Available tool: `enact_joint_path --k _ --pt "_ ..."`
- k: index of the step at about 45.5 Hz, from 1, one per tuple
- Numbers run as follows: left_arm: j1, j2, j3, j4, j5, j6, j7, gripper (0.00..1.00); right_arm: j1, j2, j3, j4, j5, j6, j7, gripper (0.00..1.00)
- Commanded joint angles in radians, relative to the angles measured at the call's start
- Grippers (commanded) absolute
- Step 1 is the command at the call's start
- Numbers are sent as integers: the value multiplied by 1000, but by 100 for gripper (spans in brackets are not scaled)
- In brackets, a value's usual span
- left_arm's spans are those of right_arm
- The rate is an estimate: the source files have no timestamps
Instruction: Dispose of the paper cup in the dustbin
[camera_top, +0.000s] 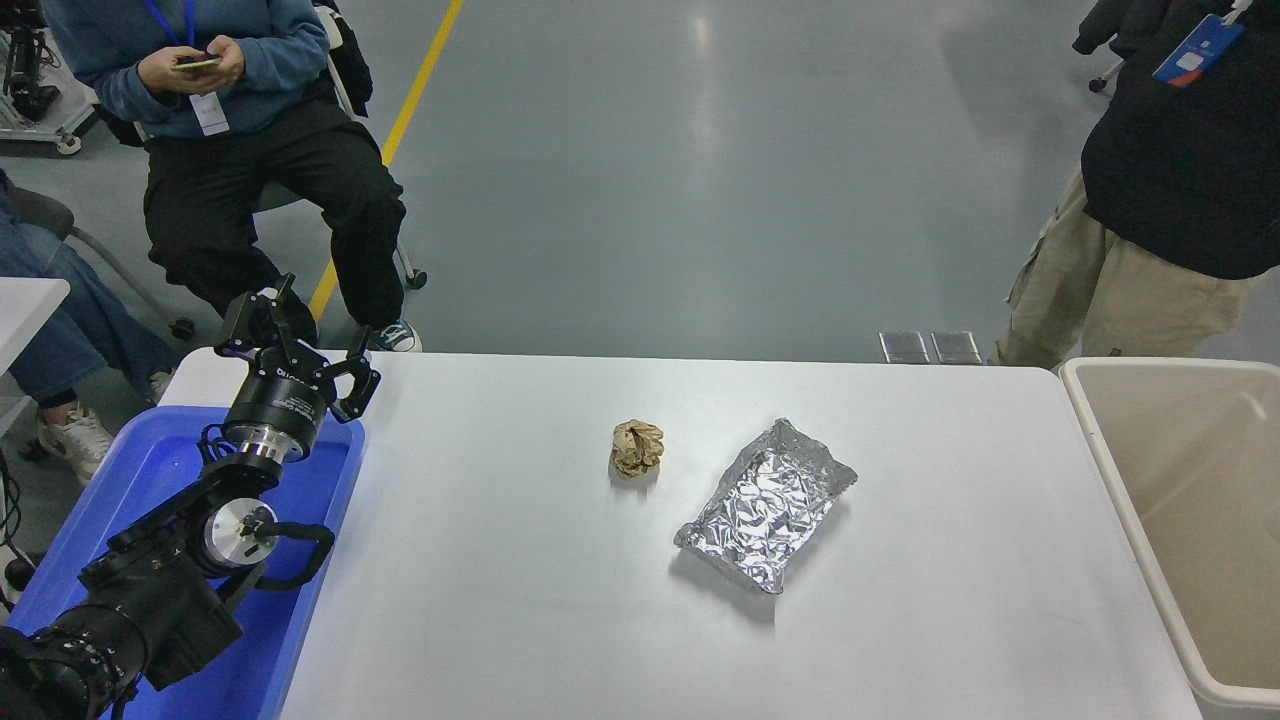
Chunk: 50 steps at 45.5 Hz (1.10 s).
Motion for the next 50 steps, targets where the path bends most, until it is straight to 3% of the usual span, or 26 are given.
enact_joint_path --k 1,3,7,9,13,17,38,50 --pt "0 -1 0 0 0 0 0 100 -7 23 31 3 1 -7 -6 0" --pt "0 1 0 0 0 0 0 100 -7 24 31 3 1 -10 -7 0" --pt "0 1 0 0 0 0 0 100 -1 46 26 -10 0 -18 -7 57" --pt "0 -1 0 0 0 0 0 100 1 46 28 -12 1 -21 -7 73" --pt "0 -1 0 0 0 0 0 100 -1 46 26 -12 1 -27 -7 81" --pt "1 -1 0 0 0 0 0 100 4 44 26 -12 1 -47 -6 96" --pt "0 1 0 0 0 0 0 100 30 57 34 -9 4 -49 -4 99" --pt "0 1 0 0 0 0 0 100 114 -14 132 31 204 -14 11 99"
